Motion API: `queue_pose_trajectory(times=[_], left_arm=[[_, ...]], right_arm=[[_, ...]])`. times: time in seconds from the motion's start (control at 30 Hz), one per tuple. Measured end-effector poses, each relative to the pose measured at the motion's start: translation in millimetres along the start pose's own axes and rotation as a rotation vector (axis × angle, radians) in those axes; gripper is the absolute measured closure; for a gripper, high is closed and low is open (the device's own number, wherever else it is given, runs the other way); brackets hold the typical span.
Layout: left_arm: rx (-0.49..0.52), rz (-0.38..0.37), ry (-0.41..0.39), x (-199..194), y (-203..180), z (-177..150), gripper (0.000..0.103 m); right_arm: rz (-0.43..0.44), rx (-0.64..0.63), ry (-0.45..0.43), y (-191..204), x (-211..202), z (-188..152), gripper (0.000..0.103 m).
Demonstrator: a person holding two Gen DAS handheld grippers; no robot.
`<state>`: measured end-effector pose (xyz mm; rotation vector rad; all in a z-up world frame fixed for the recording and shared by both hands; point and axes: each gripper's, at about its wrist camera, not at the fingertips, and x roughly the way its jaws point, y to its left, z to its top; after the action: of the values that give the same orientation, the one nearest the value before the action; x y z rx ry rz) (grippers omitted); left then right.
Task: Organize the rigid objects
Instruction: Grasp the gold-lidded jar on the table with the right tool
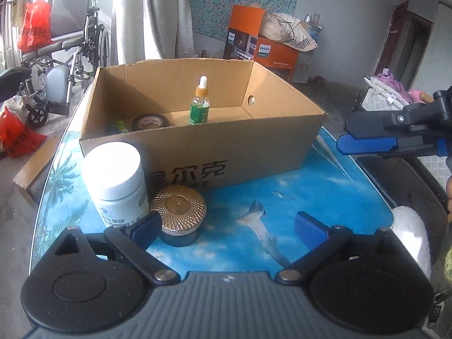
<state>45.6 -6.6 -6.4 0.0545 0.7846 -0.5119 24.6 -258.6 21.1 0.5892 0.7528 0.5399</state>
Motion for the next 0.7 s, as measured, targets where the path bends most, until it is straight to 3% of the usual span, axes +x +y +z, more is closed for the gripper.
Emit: queue_pose_trajectory(times=[0.17,0.37,0.7], left_arm=[[0.002,0.062,0.035,30,7,-13,0.005],[0.023,0.104,0.025,43,10,-16,0.005],[0.025,0.095,-0.008,47,6,-21,0.004]], right_arm=[[-0.035,0.004,0.035,-7,62,-18,0.059],[-0.029,-0.007,0.137,-9,139,-7,0.066],[-0.011,-0.048,0.215,-12,189,-2,0.066]])
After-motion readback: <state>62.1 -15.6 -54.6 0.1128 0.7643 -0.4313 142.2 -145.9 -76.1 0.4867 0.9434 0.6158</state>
